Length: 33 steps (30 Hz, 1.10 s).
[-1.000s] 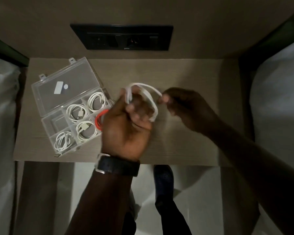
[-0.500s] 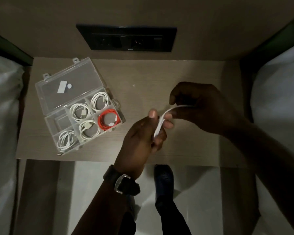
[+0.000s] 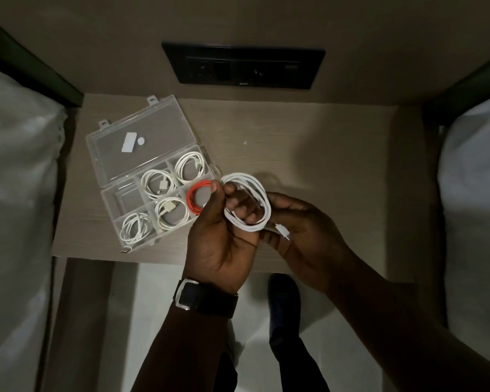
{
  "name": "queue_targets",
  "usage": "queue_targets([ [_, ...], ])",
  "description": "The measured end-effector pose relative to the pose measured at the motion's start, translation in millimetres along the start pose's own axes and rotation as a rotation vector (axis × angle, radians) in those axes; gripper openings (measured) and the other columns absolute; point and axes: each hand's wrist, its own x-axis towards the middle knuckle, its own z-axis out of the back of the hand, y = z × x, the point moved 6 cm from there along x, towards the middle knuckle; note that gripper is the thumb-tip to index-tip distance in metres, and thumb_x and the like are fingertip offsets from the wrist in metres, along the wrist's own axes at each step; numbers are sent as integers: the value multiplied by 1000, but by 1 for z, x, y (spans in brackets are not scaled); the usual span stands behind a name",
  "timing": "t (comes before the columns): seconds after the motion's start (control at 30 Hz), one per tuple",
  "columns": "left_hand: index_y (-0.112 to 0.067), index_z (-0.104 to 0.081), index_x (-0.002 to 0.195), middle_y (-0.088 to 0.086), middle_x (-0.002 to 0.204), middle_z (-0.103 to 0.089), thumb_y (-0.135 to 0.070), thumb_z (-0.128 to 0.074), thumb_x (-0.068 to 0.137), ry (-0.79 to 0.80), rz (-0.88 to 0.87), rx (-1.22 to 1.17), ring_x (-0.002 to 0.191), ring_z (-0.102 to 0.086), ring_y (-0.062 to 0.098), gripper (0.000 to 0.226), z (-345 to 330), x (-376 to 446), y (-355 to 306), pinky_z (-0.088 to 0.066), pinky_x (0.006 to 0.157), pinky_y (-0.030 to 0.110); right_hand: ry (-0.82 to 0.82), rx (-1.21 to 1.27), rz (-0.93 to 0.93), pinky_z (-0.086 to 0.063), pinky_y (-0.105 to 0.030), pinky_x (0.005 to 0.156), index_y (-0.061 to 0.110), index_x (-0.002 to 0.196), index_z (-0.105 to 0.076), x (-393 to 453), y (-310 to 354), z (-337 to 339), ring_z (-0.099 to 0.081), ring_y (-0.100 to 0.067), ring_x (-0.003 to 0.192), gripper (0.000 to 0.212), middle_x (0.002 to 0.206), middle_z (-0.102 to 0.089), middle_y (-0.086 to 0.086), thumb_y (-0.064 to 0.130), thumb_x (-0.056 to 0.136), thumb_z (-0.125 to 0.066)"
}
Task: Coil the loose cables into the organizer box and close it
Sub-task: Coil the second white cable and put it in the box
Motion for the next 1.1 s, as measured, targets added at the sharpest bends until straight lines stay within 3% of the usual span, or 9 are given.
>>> queue_targets([
  [0.2, -10, -71, 90, -1, 73, -70, -21, -43, 105, -241, -186, 226, 70, -66, 10, 33, 31, -10, -20, -59, 70, 25, -208, 158, -50, -58, -25, 77, 12, 83, -75, 4, -24, -5, -73, -14, 81, 23, 88, -77, -5, 2, 93, -57],
  [0.3, -9, -63, 106, 6, 91, -67, -26, -43, 105, -409, -312, 359, 87, -64, 18, 27, 44, -18, -33, -53, 89, 35, -245, -31, 86, -57, -35, 86, 10, 90, -77, 0, -26, -25, -73, -26, 93, 24, 96, -77, -14, 19, 97, -56],
  [0.4, -14, -64, 91, 9, 91, -66, -33, -45, 104, -526, -356, 357, 89, -63, 21, 30, 56, -26, -41, -51, 91, 41, -234, -272, 151, -55, -35, 93, 13, 110, -74, -1, -39, -56, -71, -19, 101, 21, 107, -76, -8, 21, 97, -58],
  [0.57, -16, -61, 77, 0, 68, -60, -29, -52, 100, -639, -341, 164, 62, -60, 14, 28, 77, -30, -68, -53, 58, 20, -269, -265, 81, -51, -46, 101, 7, 115, -70, 20, -67, -98, -69, -25, 107, 27, 113, -73, -12, 4, 99, -49],
  [0.67, -4, -71, 105, 3, 81, -70, -18, -55, 97, -657, -454, 353, 68, -67, 11, 24, 88, -35, -102, -53, 61, 21, -339, -52, 20, -55, -42, 93, -1, 109, -70, 43, -68, -113, -69, -35, 102, 26, 109, -72, -22, -8, 91, -53],
  [0.73, -1, -71, 109, -4, 79, -75, -19, -51, 98, -626, -508, 559, 68, -69, 3, 30, 98, -36, -129, -51, 57, 16, -286, -44, 40, -58, -31, 75, 7, 100, -73, 63, -63, -123, -72, -25, 86, 24, 97, -75, -13, -7, 89, -57],
  [0.83, -9, -73, 104, -11, 69, -70, -19, -45, 101, -597, -415, 778, 57, -62, -5, 30, 118, -30, -168, -46, 56, 14, -234, -151, 45, -52, -22, 62, 20, 85, -73, 89, -65, -145, -65, -11, 71, 23, 81, -74, 0, -1, 87, -64],
  [0.97, -14, -70, 66, -3, 52, -59, -6, -52, 95, -663, -360, 653, 48, -51, 8, 35, 144, -16, -203, -43, 49, 20, -261, -262, 102, -52, -29, 66, 7, 93, -75, 123, -71, -167, -64, -17, 75, 14, 84, -72, -8, -1, 84, -67],
  [1.1, -12, -61, 68, 2, 59, -62, -1, -52, 94, -752, -297, 700, 54, -60, 13, 30, 166, 1, -221, -51, 50, 22, -263, -685, 260, -56, -37, 83, 9, 91, -78, 149, -67, -185, -71, -22, 88, 13, 90, -77, -7, 6, 81, -71],
])
